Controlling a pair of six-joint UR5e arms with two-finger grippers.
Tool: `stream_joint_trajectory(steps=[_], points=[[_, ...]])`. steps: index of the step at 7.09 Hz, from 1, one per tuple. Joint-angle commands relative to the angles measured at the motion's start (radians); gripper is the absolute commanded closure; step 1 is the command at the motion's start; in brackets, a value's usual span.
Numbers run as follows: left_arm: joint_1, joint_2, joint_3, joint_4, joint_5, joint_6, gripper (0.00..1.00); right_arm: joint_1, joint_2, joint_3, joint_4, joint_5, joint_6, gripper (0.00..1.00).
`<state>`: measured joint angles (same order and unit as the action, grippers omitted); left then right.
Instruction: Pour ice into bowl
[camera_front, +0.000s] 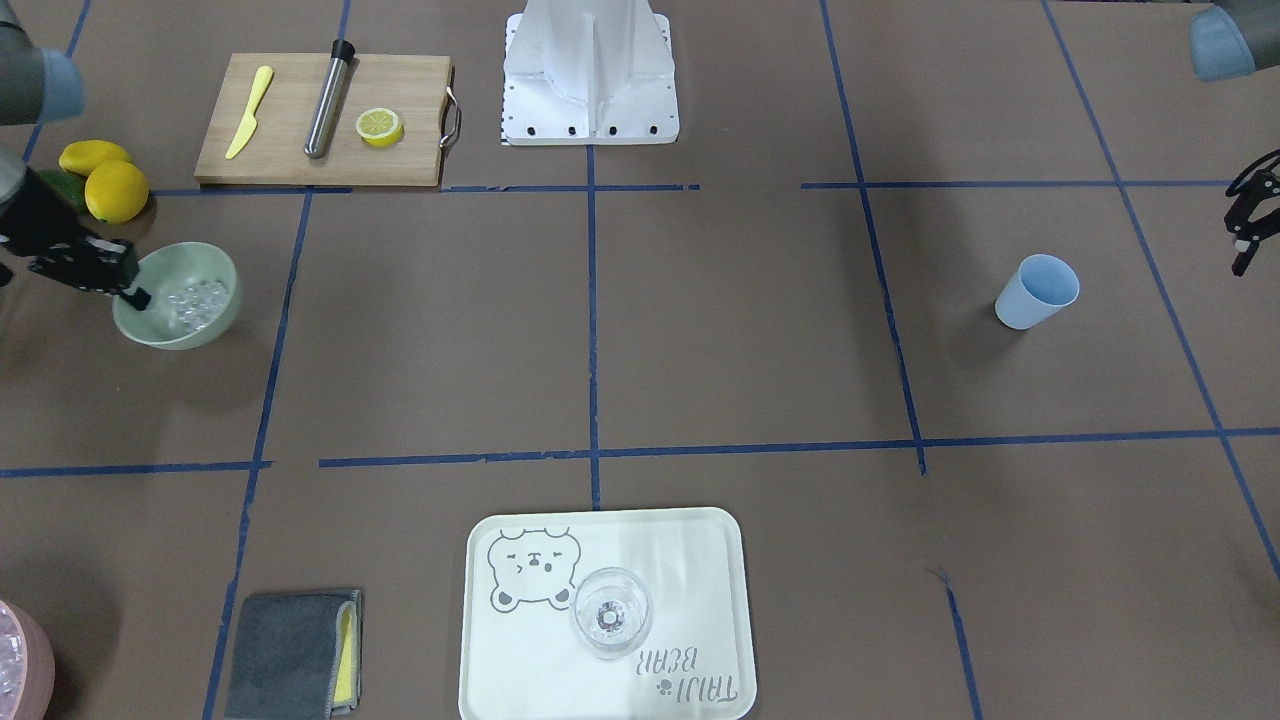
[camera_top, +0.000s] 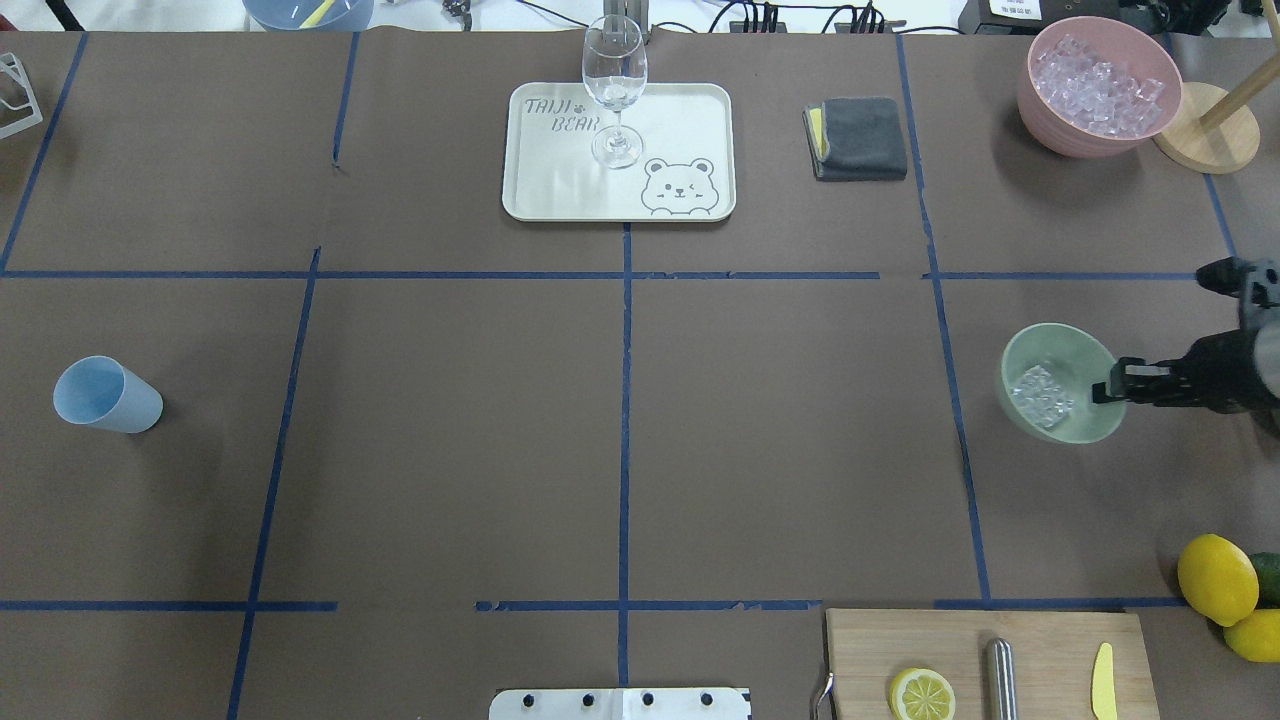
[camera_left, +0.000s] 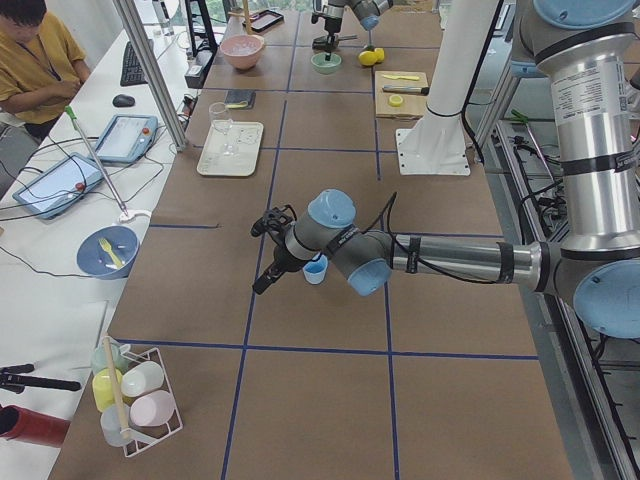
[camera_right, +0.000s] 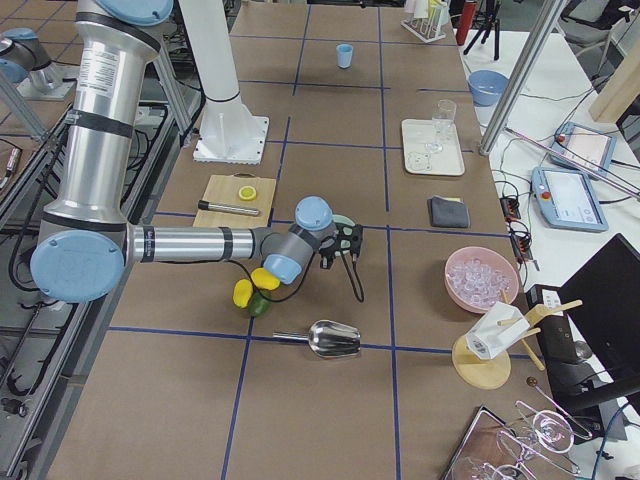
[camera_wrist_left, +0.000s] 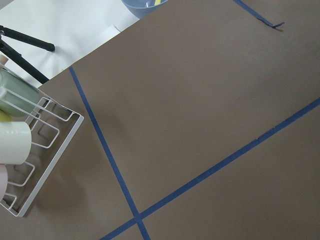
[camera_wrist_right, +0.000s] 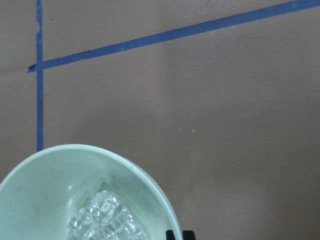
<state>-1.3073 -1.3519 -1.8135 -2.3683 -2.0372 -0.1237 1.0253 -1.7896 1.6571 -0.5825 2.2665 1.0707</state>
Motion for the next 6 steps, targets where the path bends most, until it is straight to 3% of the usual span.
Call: stream_joint_trajectory(steps=[1, 6], points=[[-0.001, 0.008, -0.010, 0.000, 0.002, -0.001, 0.00, 0.052, 0.031, -0.031, 0.009, 0.033, -0.022, 1.00], [-0.004, 0.010, -0.012, -0.002, 0.003, 0.001, 0.00, -0.031, 0.101, -0.103, 0.006, -0.012, 0.035, 1.00]])
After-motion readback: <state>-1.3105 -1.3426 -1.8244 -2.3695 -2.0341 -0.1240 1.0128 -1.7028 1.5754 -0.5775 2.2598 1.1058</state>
